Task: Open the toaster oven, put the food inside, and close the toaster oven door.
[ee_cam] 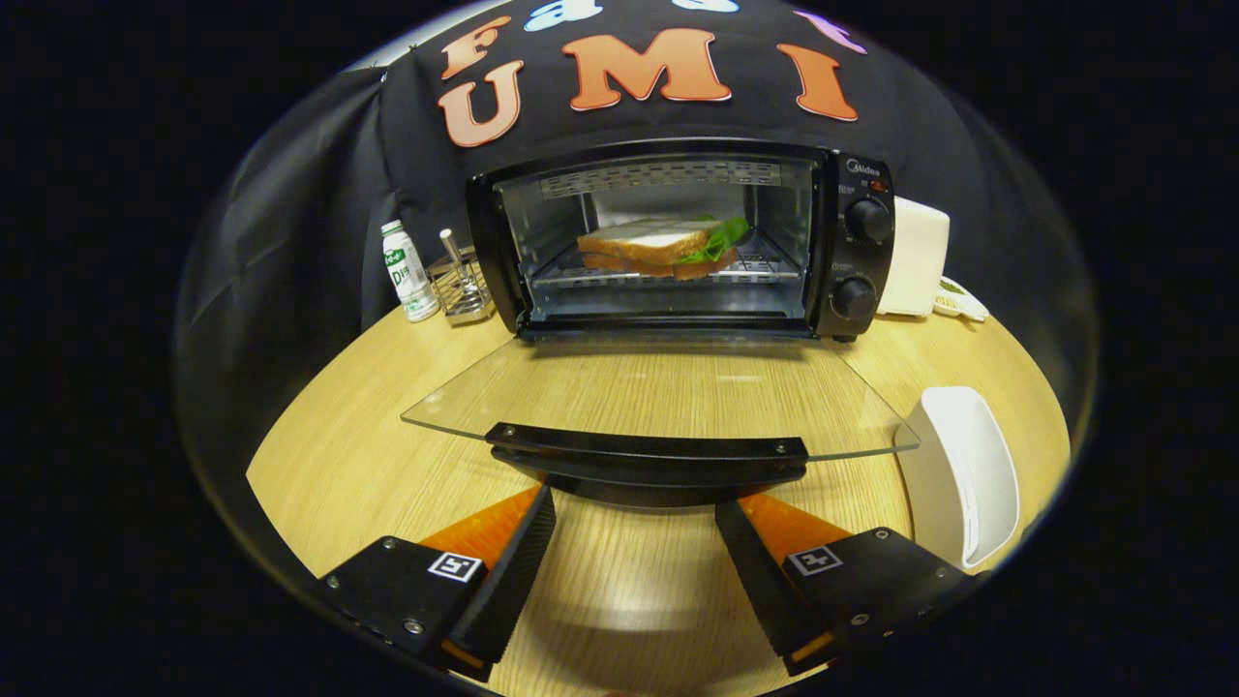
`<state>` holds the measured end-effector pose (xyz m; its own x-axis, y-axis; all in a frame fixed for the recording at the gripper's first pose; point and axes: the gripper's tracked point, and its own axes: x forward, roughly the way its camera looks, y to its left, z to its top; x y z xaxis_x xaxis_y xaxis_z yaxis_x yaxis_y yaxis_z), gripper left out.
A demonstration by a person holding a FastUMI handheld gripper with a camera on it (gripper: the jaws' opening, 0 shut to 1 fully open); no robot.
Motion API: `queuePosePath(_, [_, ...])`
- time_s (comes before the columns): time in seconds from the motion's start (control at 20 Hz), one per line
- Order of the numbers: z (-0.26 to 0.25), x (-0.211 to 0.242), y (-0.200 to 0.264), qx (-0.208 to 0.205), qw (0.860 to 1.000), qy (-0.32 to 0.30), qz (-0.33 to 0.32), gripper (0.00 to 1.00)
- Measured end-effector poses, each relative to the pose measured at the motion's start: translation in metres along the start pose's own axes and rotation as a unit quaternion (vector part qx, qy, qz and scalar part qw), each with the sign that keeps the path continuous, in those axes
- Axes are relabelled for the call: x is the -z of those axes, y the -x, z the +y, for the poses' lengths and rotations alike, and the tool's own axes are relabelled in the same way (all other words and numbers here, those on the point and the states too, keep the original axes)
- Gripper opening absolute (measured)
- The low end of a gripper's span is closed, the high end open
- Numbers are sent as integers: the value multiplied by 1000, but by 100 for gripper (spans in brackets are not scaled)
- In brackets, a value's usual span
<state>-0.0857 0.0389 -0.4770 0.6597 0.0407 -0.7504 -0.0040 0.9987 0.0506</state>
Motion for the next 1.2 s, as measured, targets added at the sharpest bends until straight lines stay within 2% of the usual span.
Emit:
queuePosePath(0.2, [-11, -45, -3, 25, 998, 3, -49, 99])
queuePosePath(0.8, [-31, -174, 6, 37, 980, -13, -196, 98])
queuePosePath(1.05, [-45, -217, 44, 45, 966, -13, -253, 98])
queuePosePath(1.2, [-49, -245, 83, 53, 955, 7, -291, 98])
